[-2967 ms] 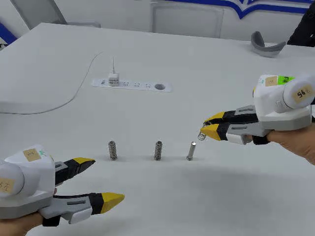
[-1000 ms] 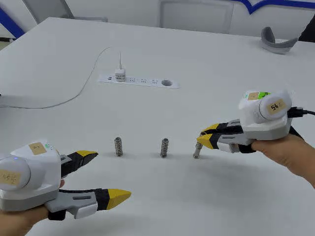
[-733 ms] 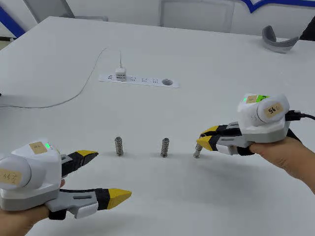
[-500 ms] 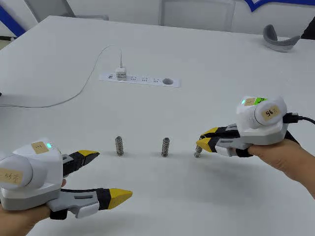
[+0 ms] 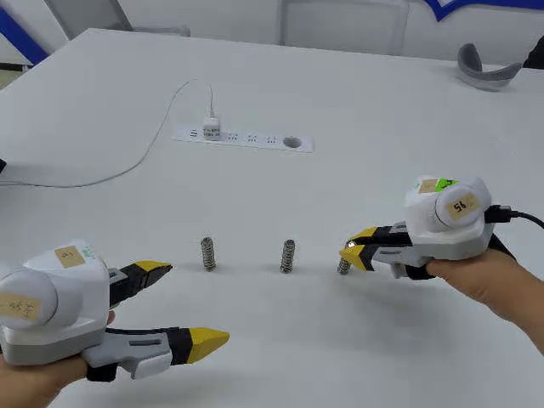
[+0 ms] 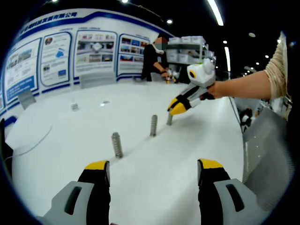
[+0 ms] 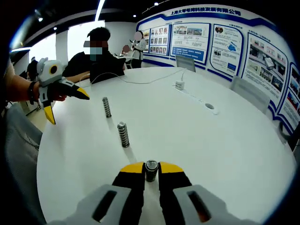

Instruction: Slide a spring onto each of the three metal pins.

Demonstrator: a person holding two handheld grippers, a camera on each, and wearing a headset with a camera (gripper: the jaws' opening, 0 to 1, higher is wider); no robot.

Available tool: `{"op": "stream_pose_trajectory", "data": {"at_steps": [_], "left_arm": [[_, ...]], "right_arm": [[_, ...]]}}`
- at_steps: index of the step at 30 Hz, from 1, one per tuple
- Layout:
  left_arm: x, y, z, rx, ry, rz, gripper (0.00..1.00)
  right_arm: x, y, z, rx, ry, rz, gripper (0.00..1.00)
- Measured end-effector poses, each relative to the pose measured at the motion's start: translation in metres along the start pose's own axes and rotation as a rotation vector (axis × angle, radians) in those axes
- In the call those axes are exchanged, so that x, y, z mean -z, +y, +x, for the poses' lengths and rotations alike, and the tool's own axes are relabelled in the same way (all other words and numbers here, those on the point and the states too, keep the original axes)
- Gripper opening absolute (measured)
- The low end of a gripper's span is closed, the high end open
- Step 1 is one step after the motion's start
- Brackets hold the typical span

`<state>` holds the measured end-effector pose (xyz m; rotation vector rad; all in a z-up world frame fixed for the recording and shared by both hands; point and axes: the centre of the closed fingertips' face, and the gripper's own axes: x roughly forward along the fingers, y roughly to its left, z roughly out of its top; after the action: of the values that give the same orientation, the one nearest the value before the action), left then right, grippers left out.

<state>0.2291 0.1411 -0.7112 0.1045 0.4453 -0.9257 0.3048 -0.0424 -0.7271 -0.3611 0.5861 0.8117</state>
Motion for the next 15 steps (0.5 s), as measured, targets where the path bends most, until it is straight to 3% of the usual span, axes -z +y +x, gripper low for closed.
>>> {"op": "stream_pose_trajectory", "data": {"at_steps": [15], "left_arm": [[-0.0029, -0.0024, -0.0008, -0.004, -0.001, 0.001, 0.78]], "right_arm": [[0.0046, -0.0013, 0.0020, 0.004, 0.012, -0.009, 0.16]]}}
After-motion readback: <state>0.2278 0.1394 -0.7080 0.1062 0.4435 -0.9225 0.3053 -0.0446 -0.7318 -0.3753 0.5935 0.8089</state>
